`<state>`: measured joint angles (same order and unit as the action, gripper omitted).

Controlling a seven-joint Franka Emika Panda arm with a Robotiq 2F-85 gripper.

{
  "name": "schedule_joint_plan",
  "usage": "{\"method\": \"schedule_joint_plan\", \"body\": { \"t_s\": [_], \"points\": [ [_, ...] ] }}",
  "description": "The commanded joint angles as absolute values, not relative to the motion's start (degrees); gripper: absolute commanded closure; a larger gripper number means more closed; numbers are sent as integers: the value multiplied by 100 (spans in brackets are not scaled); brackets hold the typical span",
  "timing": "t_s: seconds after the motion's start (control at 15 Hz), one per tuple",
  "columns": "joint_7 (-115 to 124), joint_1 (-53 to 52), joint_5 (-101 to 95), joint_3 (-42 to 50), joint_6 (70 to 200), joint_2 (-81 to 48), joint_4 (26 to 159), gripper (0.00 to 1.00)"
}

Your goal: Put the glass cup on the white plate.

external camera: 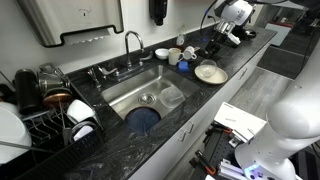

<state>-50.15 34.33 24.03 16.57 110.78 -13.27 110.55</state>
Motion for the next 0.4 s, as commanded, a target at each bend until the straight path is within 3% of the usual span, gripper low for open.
{"method": "schedule_joint_plan", "body": {
  "t_s": [0.0, 0.33],
  "points": [
    [-5190, 3298, 2208, 1761, 11412, -927, 11324, 0],
    [-5285, 3169, 1760, 1837, 12223, -700, 11363, 0]
  ]
}}
